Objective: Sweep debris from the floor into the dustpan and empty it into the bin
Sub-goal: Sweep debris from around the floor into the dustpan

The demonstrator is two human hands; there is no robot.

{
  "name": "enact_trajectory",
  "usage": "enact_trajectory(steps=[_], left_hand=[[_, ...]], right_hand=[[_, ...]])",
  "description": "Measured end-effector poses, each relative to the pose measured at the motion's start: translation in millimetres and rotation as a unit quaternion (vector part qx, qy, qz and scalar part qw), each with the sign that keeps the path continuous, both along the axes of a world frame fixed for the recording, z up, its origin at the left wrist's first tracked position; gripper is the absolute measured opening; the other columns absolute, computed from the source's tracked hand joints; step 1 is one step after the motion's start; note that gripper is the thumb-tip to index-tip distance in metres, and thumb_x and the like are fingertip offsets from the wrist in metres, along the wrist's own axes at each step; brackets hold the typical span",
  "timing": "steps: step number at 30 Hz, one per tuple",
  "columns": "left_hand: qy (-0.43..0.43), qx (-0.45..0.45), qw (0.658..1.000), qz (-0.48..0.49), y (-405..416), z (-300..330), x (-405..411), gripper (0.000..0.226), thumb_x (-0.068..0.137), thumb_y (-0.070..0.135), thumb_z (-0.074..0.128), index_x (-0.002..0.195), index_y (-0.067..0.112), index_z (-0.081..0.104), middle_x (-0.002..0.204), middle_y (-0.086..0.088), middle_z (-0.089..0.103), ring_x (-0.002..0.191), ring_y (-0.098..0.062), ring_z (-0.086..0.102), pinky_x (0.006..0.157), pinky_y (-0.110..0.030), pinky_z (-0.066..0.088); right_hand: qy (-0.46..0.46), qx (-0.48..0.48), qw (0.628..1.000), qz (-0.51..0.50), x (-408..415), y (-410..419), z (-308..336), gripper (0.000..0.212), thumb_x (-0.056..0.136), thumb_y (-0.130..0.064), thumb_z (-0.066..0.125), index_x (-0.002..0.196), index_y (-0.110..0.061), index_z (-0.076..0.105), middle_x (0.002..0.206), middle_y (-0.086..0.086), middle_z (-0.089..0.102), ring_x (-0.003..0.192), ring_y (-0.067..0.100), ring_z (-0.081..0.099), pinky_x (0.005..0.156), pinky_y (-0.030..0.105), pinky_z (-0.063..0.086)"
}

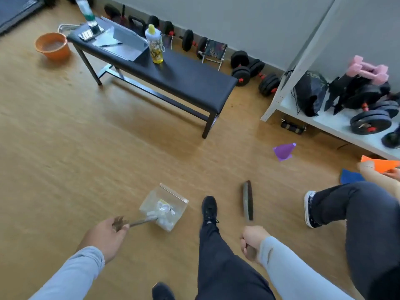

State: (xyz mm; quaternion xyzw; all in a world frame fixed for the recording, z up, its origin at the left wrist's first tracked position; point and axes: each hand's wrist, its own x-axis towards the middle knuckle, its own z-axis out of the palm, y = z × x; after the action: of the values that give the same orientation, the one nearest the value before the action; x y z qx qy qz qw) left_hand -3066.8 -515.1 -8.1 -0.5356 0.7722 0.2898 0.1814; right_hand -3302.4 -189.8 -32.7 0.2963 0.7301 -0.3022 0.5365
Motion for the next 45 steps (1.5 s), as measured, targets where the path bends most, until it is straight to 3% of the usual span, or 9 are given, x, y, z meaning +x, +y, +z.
enact_trajectory(steps=[3, 10, 22, 27, 31, 34, 37, 41, 45], left_hand=[[0.001, -0.007, 1.0, 0.026, -18.3, 6.2, -50.3, 0.017, 0.088, 0.042, 0.066, 0.105, 0.036, 0.066, 0.078, 0.012, 0.064, 0.075, -0.021, 0.061, 0.068, -0.032, 0.045], [0.003, -0.011, 0.998, 0.063, -53.2, 8.4, -130.6, 0.015, 0.087, 0.041, 0.069, 0.1, 0.036, 0.065, 0.08, 0.006, 0.065, 0.074, -0.025, 0.06, 0.067, -0.033, 0.044], [-0.002, -0.01, 0.991, 0.132, -75.5, 6.8, -160.5, 0.016, 0.082, 0.04, 0.076, 0.095, 0.039, 0.068, 0.094, 0.002, 0.073, 0.084, -0.026, 0.061, 0.081, -0.039, 0.049], [-0.017, -0.007, 0.991, 0.129, -68.7, 10.9, -164.4, 0.014, 0.086, 0.038, 0.072, 0.097, 0.041, 0.065, 0.09, 0.004, 0.069, 0.084, -0.027, 0.062, 0.076, -0.036, 0.046], [-0.012, 0.012, 0.992, 0.128, -66.4, 11.9, -148.8, 0.019, 0.087, 0.038, 0.071, 0.105, 0.04, 0.067, 0.097, 0.001, 0.071, 0.092, -0.028, 0.063, 0.082, -0.036, 0.047], [-0.013, 0.016, 0.992, 0.128, -69.1, 12.6, -122.4, 0.022, 0.087, 0.035, 0.071, 0.108, 0.037, 0.068, 0.091, 0.0, 0.071, 0.087, -0.028, 0.063, 0.078, -0.036, 0.047], [-0.013, 0.013, 0.992, 0.122, -74.1, 15.8, -91.4, 0.025, 0.086, 0.035, 0.072, 0.111, 0.034, 0.07, 0.09, 0.0, 0.071, 0.084, -0.028, 0.062, 0.075, -0.036, 0.047], [0.0, 0.023, 0.991, 0.13, -80.3, 18.8, -39.4, 0.026, 0.086, 0.035, 0.072, 0.112, 0.034, 0.069, 0.088, 0.002, 0.07, 0.084, -0.027, 0.063, 0.075, -0.035, 0.046], [0.016, 0.024, 0.988, 0.149, -85.6, 17.9, 12.8, 0.026, 0.087, 0.035, 0.072, 0.113, 0.032, 0.068, 0.083, 0.004, 0.069, 0.08, -0.024, 0.064, 0.07, -0.033, 0.045]], right_hand=[[-0.004, -0.023, 0.99, 0.14, -27.0, -45.1, 1.8, 0.009, 0.091, -0.01, 0.05, 0.085, -0.012, 0.057, 0.072, 0.005, 0.054, 0.058, 0.017, 0.053, 0.06, 0.031, 0.053], [-0.055, -0.009, 0.973, 0.225, -163.6, -15.0, 50.2, 0.06, 0.086, -0.008, 0.044, 0.141, -0.034, 0.043, 0.066, 0.006, 0.055, 0.048, 0.019, 0.044, 0.046, 0.024, 0.037], [0.126, 0.119, 0.935, 0.309, -415.9, -88.4, 0.8, 0.029, 0.094, -0.005, 0.044, 0.12, -0.005, 0.057, 0.066, 0.018, 0.059, 0.05, 0.026, 0.057, 0.05, 0.028, 0.046], [0.098, 0.159, 0.769, 0.612, -362.9, -153.8, -60.9, 0.02, 0.088, -0.004, 0.058, 0.096, -0.009, 0.075, 0.092, 0.008, 0.073, 0.101, 0.028, 0.073, 0.074, 0.028, 0.056], [0.033, 0.112, 0.856, 0.503, -251.3, -128.4, -72.3, 0.073, 0.092, -0.004, 0.049, 0.158, -0.011, 0.018, 0.13, 0.016, 0.059, 0.069, 0.027, 0.056, 0.037, 0.024, 0.046], [0.011, 0.091, 0.855, 0.51, -172.2, -95.5, -34.2, 0.09, 0.087, -0.004, 0.038, 0.16, -0.032, -0.006, 0.117, 0.004, 0.054, 0.076, 0.02, 0.06, 0.053, 0.028, 0.052], [-0.005, 0.029, 0.859, 0.511, -133.8, -71.1, 0.1, 0.082, 0.091, -0.006, 0.041, 0.161, -0.031, 0.007, 0.125, 0.002, 0.06, 0.091, 0.021, 0.065, 0.075, 0.029, 0.055], [-0.013, -0.023, 0.935, 0.353, -142.5, -45.0, 45.7, 0.072, 0.092, 0.001, 0.049, 0.156, -0.028, 0.033, 0.068, 0.006, 0.059, 0.038, 0.017, 0.046, 0.04, 0.023, 0.04], [0.009, -0.008, 0.963, 0.269, -126.2, -21.3, 78.2, 0.071, 0.088, 0.0, 0.058, 0.151, -0.027, 0.04, 0.052, 0.008, 0.051, 0.035, 0.02, 0.039, 0.039, 0.024, 0.04]])
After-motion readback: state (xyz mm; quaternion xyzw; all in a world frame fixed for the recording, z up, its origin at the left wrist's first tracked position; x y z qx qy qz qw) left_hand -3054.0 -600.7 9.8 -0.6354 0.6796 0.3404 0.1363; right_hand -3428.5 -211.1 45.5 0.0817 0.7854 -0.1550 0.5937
